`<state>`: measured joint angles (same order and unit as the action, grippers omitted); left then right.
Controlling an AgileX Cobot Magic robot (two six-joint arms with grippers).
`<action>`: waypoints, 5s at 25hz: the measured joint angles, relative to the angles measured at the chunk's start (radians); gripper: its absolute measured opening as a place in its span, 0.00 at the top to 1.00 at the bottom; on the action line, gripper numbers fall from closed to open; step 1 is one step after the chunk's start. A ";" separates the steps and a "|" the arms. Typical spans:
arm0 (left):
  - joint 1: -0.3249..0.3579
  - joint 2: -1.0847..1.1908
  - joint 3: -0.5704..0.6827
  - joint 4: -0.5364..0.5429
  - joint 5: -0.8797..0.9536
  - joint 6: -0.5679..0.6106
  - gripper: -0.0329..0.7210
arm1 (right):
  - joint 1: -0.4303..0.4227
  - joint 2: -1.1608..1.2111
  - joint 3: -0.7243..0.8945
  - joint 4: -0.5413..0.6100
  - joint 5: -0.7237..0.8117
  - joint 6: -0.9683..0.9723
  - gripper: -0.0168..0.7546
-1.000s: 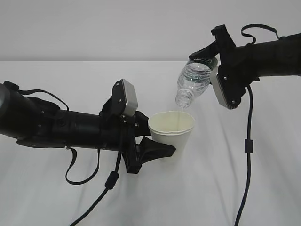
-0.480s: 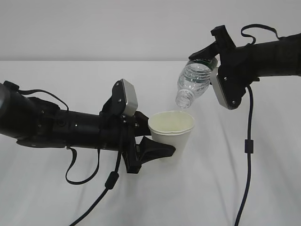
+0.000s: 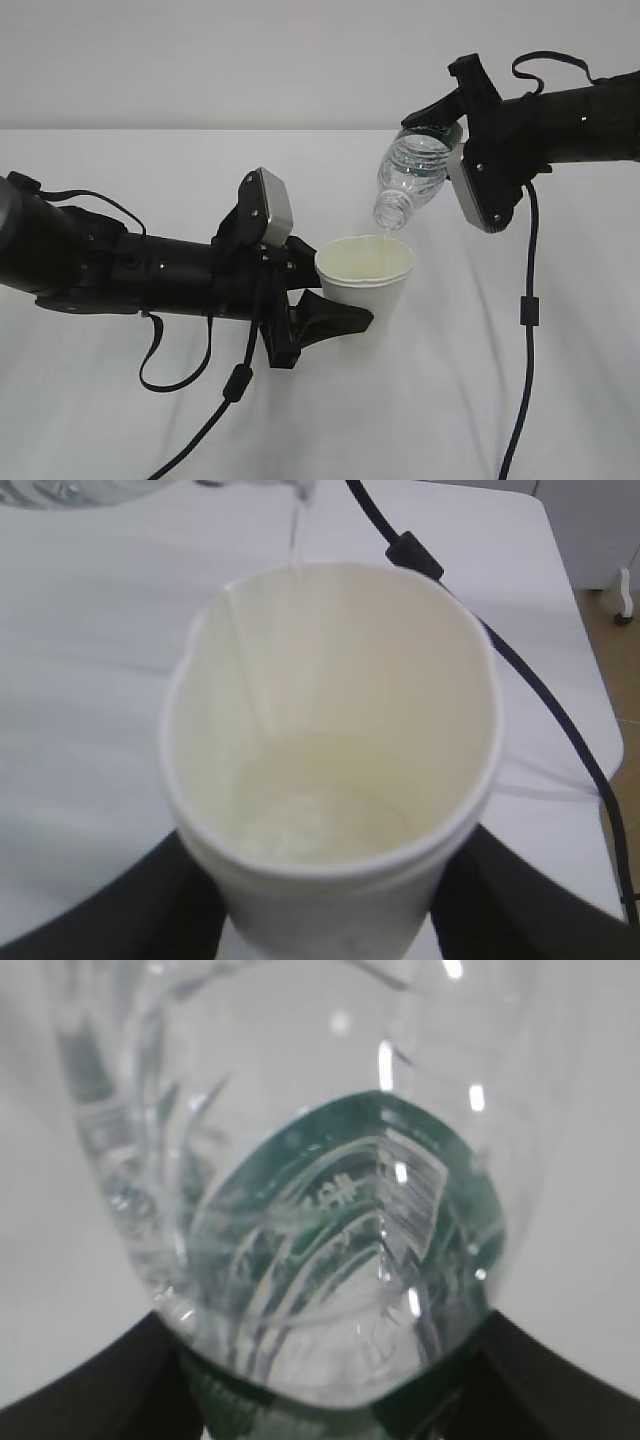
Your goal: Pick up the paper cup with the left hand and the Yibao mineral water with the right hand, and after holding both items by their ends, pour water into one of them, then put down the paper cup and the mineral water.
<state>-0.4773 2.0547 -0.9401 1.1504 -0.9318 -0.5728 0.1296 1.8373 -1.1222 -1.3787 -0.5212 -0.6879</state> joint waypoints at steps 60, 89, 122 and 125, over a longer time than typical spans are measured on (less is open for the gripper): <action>0.000 0.000 0.000 0.005 0.000 0.000 0.40 | 0.018 0.000 0.000 -0.020 0.010 0.001 0.40; 0.000 0.000 0.000 0.005 0.000 0.000 0.39 | 0.018 0.000 0.000 -0.020 0.011 0.004 0.40; 0.000 0.000 0.000 0.005 -0.006 0.000 0.39 | 0.018 -0.023 -0.004 -0.035 0.012 -0.010 0.40; 0.000 0.000 0.000 0.005 -0.006 0.000 0.39 | 0.018 -0.023 -0.004 -0.037 0.014 -0.010 0.40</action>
<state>-0.4773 2.0547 -0.9401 1.1549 -0.9378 -0.5728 0.1477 1.8146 -1.1257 -1.4152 -0.5072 -0.6976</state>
